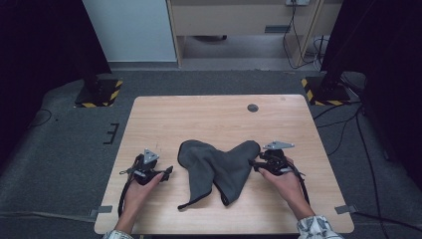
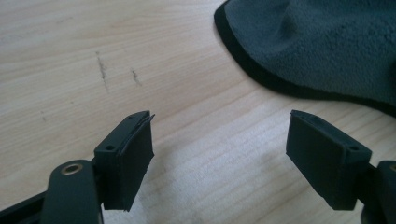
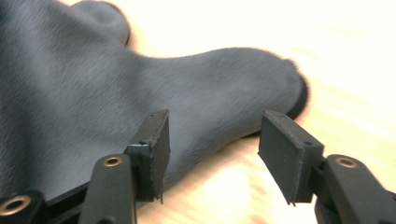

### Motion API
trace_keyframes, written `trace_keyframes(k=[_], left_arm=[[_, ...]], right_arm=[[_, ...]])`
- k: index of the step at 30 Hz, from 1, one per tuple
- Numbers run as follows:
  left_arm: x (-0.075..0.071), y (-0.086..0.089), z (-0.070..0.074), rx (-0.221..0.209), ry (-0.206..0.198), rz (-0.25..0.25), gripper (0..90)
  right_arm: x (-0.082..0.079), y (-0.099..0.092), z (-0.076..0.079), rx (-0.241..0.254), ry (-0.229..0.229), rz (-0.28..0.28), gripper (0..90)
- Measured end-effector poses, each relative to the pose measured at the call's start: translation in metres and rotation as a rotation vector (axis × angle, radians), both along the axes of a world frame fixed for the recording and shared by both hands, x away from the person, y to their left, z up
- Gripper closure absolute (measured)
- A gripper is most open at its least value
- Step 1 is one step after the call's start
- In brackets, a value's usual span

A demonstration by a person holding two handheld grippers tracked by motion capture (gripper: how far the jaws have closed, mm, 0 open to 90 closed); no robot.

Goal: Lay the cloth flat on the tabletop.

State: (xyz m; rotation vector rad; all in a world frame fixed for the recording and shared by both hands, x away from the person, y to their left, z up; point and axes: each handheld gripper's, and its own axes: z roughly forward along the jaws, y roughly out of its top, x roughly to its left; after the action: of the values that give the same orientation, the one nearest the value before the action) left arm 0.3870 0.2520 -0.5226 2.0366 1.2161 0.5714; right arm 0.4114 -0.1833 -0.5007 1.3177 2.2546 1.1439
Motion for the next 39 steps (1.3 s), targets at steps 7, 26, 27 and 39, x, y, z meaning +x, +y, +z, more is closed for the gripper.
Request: trace_keyframes(k=[7, 26, 27, 39], left_arm=[[0.014, -0.001, 0.009, -0.048, -0.013, 0.006, 24.5], [0.058, -0.027, 0.021, -0.037, -0.005, 0.0, 25.2], [0.059, -0.027, 0.02, -0.033, 0.0, 0.0, 25.2], [0.064, -0.033, 0.01, -0.029, 0.036, 0.008, 25.0]], right_arm=[[0.024, -0.014, 0.004, 0.01, -0.02, -0.038, 58.8], [0.083, -0.001, -0.02, -0.019, 0.066, -0.102, 46.5], [0.083, 0.001, -0.021, -0.024, 0.07, -0.097, 45.1], [0.073, 0.009, -0.026, -0.118, 0.045, -0.045, 76.1]])
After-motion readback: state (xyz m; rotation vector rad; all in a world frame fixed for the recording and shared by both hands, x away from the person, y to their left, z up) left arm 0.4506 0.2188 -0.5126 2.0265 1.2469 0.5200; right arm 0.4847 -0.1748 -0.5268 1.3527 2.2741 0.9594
